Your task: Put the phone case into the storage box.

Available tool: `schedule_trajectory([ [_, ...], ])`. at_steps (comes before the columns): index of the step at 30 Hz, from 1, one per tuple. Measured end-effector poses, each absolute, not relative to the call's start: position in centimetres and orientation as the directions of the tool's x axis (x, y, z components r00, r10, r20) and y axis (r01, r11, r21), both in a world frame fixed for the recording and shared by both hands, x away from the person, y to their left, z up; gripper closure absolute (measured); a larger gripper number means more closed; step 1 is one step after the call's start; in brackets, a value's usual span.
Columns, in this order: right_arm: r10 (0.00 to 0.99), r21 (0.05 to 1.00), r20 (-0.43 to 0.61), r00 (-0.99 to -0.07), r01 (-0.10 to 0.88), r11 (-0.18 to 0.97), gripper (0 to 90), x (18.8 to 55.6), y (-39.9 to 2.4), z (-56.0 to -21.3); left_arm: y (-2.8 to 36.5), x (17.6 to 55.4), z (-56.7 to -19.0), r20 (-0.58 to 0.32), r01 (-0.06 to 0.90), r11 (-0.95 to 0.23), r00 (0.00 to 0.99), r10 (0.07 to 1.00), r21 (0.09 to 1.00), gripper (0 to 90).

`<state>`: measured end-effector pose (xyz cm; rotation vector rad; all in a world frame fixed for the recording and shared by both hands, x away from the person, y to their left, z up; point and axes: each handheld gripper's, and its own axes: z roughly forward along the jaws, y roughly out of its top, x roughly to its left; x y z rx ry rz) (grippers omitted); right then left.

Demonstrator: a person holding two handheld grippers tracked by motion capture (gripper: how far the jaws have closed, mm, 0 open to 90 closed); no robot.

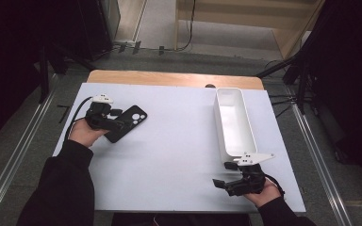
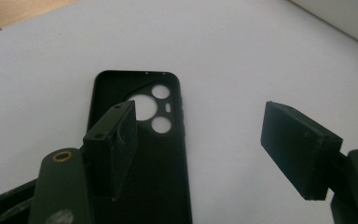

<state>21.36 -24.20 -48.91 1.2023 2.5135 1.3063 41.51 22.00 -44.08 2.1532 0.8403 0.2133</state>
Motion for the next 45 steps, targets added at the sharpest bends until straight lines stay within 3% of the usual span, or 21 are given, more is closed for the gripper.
schedule_trajectory([
  [9,0.661,0.717,0.281,-0.696,0.61,0.338,14.7,21.4,-24.1,-49.0,22.2,43.6,-44.0,-0.092,0.502,-0.47,0.748,0.657,0.726,27.3],
  [18,0.662,0.719,0.28,-0.695,0.609,0.335,14.8,21.3,-24.2,-49.0,22.3,44.4,-44.3,-0.13,0.519,-0.449,0.746,0.653,0.727,27.2],
  [21,0.663,0.719,0.28,-0.694,0.609,0.335,14.7,21.3,-24.2,-49.0,22.3,44.5,-44.6,-0.145,0.524,-0.453,0.754,0.641,0.721,21.2],
  [23,0.661,0.719,0.279,-0.697,0.608,0.337,14.7,21.3,-24.2,-48.9,22.3,44.6,-44.9,-0.118,0.505,-0.465,0.76,0.639,0.728,1.8],
  [24,0.661,0.719,0.279,-0.697,0.608,0.337,14.7,21.3,-24.2,-48.9,22.3,44.6,-44.9,-0.118,0.505,-0.465,0.76,0.639,0.728,0.0],
  [33,0.66,0.721,0.28,-0.697,0.607,0.336,14.7,21.2,-24.2,-48.9,21.8,44.5,-45.4,-0.077,0.488,-0.486,0.759,0.646,0.725,0.0],
  [45,0.663,0.72,0.282,-0.693,0.61,0.331,14.7,21.1,-24.3,-48.9,22.2,44.9,-47.5,-0.101,0.518,-0.484,0.749,0.655,0.706,0.0],
])
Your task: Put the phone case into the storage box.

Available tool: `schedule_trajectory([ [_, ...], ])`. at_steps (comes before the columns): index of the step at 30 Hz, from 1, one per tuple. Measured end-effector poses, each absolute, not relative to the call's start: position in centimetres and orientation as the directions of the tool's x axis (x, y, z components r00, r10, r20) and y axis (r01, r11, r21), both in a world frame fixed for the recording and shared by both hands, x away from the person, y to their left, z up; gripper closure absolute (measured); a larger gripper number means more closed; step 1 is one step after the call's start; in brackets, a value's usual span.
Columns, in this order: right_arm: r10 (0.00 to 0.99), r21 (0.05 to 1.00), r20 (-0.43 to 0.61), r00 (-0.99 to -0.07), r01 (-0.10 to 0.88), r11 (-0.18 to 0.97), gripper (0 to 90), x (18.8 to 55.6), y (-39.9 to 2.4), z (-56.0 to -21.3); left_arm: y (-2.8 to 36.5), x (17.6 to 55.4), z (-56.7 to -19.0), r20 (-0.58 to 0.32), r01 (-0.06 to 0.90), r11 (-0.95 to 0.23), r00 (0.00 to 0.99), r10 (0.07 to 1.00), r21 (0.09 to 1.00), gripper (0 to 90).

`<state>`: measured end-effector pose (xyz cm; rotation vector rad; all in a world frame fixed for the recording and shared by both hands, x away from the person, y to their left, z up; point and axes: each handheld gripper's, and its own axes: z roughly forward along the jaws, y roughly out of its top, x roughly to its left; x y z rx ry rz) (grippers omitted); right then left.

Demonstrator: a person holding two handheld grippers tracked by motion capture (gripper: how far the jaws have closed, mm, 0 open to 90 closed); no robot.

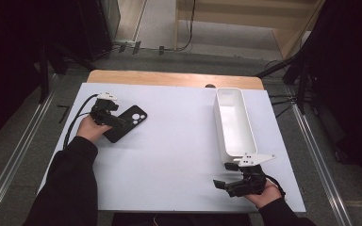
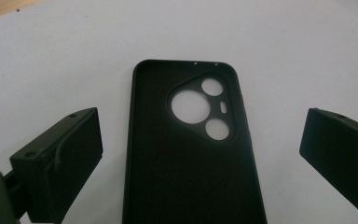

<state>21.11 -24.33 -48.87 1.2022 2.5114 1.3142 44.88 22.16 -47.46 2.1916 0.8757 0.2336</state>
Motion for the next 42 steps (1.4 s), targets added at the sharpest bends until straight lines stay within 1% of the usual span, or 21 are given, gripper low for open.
schedule_trajectory([
  [7,0.661,0.72,0.283,-0.695,0.609,0.332,14.8,21.1,-24.3,-48.8,21.9,44.6,-48.3,-0.079,0.505,-0.508,0.759,0.646,0.698,0.0],
  [16,0.66,0.72,0.279,-0.698,0.606,0.337,14.7,21.0,-24.3,-48.8,21.9,44.5,-49.2,-0.085,0.507,-0.512,0.763,0.641,0.694,0.0],
  [23,0.659,0.719,0.277,-0.699,0.606,0.34,14.7,21.0,-24.3,-48.8,21.9,44.5,-50.3,-0.064,0.51,-0.541,0.765,0.641,0.669,0.0],
  [30,0.658,0.714,0.282,-0.698,0.611,0.343,14.7,21.0,-24.2,-48.8,21.6,44.1,-50.6,-0.018,0.487,-0.551,0.76,0.65,0.678,0.0],
  [32,0.658,0.715,0.276,-0.701,0.607,0.347,14.8,21.0,-24.1,-48.8,21.4,44.0,-50.6,0.014,0.479,-0.565,0.754,0.657,0.671,0.4],
  [37,0.658,0.715,0.272,-0.702,0.605,0.35,14.8,21.0,-24.1,-48.8,21.2,43.9,-50.7,0.035,0.476,-0.573,0.748,0.663,0.667,0.6],
  [42,0.658,0.715,0.272,-0.702,0.605,0.351,14.8,20.9,-24.1,-48.8,21.3,43.8,-50.6,0.039,0.483,-0.555,0.729,0.683,0.677,6.8],
])
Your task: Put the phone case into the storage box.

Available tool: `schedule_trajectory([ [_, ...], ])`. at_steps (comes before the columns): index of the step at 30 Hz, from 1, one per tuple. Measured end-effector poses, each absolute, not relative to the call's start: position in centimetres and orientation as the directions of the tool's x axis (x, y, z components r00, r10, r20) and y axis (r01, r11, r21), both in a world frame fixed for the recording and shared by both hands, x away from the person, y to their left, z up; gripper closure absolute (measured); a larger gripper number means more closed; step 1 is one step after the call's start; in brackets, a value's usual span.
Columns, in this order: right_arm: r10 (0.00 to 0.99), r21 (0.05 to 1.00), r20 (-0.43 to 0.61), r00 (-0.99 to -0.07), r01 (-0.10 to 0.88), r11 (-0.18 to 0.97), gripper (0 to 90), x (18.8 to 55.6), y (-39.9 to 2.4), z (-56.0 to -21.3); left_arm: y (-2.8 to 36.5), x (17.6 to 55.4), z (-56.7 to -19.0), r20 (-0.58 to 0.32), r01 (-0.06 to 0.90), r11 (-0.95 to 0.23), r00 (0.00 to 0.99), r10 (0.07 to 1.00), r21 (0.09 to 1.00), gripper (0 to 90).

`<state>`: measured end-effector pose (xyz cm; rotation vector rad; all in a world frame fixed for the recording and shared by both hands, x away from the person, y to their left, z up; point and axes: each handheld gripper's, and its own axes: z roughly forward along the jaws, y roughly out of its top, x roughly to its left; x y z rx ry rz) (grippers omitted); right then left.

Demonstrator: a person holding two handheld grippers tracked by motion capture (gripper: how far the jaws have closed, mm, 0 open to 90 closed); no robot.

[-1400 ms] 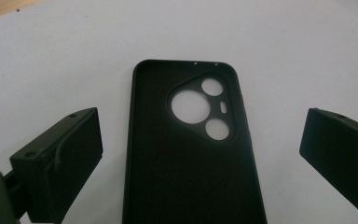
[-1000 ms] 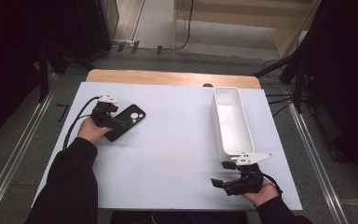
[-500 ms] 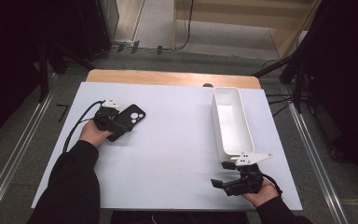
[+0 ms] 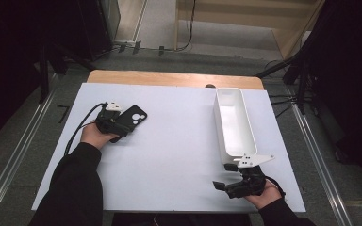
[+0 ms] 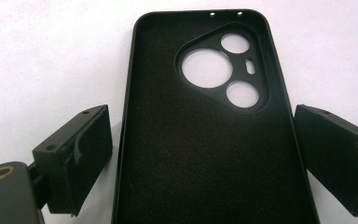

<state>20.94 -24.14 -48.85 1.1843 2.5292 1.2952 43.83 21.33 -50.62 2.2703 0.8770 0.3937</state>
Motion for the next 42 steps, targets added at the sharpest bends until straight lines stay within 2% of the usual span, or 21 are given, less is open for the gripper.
schedule_trajectory([
  [4,0.657,0.715,0.273,-0.702,0.606,0.35,14.8,20.9,-24.1,-48.8,21.4,43.7,-50.5,0.04,0.474,-0.559,0.737,0.675,0.68,11.6],
  [12,0.654,0.711,0.276,-0.705,0.607,0.354,14.7,20.9,-24.1,-48.9,21.4,43.7,-50.5,0.034,0.48,-0.55,0.732,0.681,0.683,12.4],
  [20,0.652,0.714,0.273,-0.707,0.603,0.356,14.7,21.0,-24.0,-48.9,21.1,43.5,-50.1,0.068,0.46,-0.573,0.738,0.672,0.678,13.3],
  [42,0.645,0.715,0.267,-0.716,0.596,0.366,14.8,20.9,-23.8,-48.8,20.9,42.2,-46.4,-0.017,0.51,-0.492,0.706,0.708,0.706,13.3],
])
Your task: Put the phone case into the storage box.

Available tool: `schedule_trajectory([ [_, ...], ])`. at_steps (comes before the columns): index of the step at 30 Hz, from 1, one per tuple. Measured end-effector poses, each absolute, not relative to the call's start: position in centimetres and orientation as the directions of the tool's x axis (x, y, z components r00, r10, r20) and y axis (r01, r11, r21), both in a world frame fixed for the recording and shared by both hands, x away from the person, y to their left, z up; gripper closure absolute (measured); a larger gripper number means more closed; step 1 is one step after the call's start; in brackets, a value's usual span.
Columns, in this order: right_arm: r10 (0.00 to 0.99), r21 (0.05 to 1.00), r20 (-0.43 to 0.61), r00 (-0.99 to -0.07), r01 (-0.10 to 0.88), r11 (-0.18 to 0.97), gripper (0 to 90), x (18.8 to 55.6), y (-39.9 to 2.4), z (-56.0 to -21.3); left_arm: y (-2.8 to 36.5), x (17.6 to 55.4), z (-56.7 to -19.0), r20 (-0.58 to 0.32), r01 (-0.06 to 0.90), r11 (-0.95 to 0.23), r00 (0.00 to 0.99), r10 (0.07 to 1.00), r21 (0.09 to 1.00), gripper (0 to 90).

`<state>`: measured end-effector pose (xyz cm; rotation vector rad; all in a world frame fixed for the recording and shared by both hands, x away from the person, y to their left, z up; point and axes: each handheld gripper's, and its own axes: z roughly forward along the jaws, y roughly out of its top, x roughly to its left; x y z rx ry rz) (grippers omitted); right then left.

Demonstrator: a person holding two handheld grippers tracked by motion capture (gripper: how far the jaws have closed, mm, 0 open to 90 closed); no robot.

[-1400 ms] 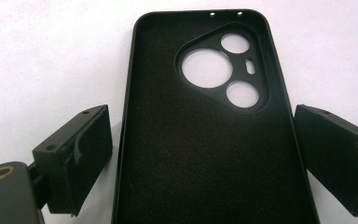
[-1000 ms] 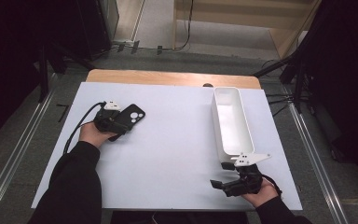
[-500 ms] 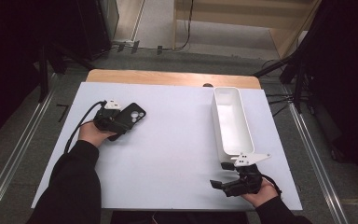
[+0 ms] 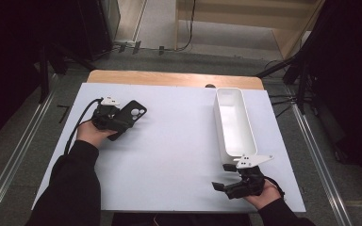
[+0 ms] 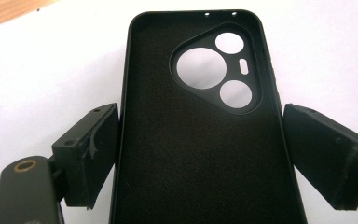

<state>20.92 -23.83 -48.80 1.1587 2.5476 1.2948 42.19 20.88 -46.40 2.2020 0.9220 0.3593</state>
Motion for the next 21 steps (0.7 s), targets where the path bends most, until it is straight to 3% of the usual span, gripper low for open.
schedule_trajectory([
  [21,0.648,0.717,0.259,-0.716,0.592,0.367,14.8,20.9,-23.8,-48.7,18.5,38.6,-43.2,-0.055,0.49,-0.468,0.731,0.68,0.735,13.3],
])
